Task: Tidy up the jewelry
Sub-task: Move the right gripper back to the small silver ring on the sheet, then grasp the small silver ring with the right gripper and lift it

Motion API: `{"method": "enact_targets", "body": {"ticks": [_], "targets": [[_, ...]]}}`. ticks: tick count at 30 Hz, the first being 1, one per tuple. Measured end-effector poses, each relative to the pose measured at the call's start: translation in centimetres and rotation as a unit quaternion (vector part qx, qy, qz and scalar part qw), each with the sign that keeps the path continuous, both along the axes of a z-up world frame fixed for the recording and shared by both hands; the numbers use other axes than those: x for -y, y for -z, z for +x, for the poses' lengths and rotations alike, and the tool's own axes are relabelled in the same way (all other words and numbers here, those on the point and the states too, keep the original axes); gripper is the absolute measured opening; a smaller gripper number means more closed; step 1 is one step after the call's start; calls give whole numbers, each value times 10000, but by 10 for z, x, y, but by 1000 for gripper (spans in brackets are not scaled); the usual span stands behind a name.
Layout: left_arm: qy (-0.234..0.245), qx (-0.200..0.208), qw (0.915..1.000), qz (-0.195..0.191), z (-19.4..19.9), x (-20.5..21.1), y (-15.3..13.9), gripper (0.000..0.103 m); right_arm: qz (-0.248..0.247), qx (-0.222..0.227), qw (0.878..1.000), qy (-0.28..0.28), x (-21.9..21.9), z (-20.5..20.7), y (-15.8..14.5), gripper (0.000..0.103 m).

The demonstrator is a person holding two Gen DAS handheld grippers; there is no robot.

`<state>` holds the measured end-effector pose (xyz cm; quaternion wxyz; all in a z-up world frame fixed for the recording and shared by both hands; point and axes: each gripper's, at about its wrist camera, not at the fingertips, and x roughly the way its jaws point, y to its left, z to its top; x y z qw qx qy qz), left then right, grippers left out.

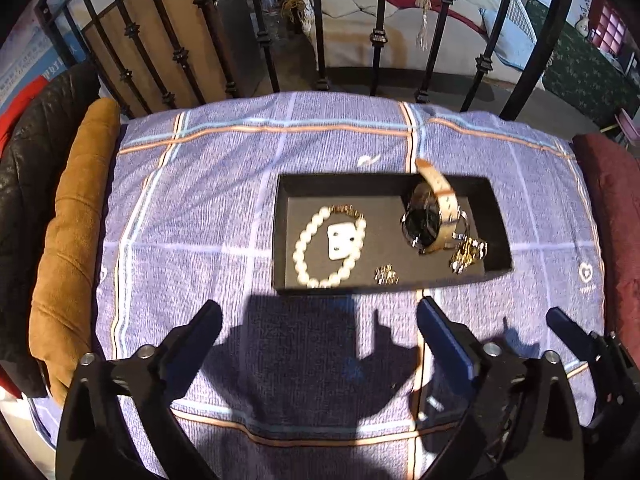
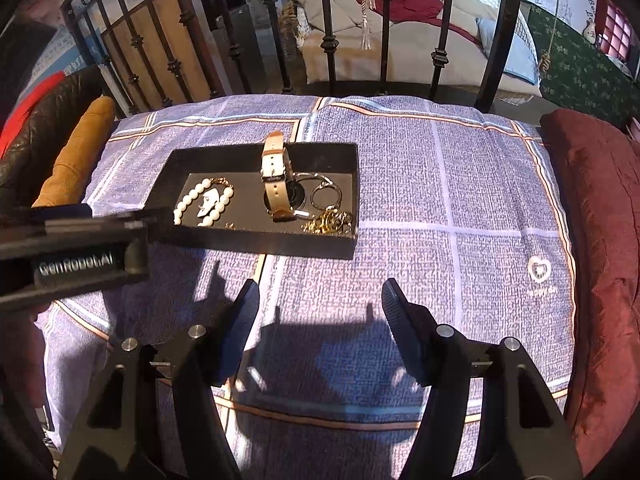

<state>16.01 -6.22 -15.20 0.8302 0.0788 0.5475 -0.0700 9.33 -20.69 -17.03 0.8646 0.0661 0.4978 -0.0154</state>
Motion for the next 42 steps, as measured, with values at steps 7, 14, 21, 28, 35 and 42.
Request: {"method": "enact_targets", "body": {"ticks": [7,14,21,28,35,42], "targets": [[-160,-411,9990,47,-29,-33,36,96,-15,-144,9999,18,-4,-16,6,64],[-476,-522,9975,-15,-46,-68,55,96,-13,-137,9999,-58,-18,-21,10,64],[-332,-234,9992,68,-41,-74,52,96,13,-185,9994,-284,-44,-23,21,64],[-337,-262,9991,9,-30,-82,59,96,-49,-287,9985,-453,-66,-23,34,64],[-214,-571,9978,265,-26,-77,82,98,-131,-356,9984,-412,-69,-17,41,64],[-216,-567,9980,148,-25,-82,80,96,-145,-362,9987,-341,-75,-14,45,64]]}}
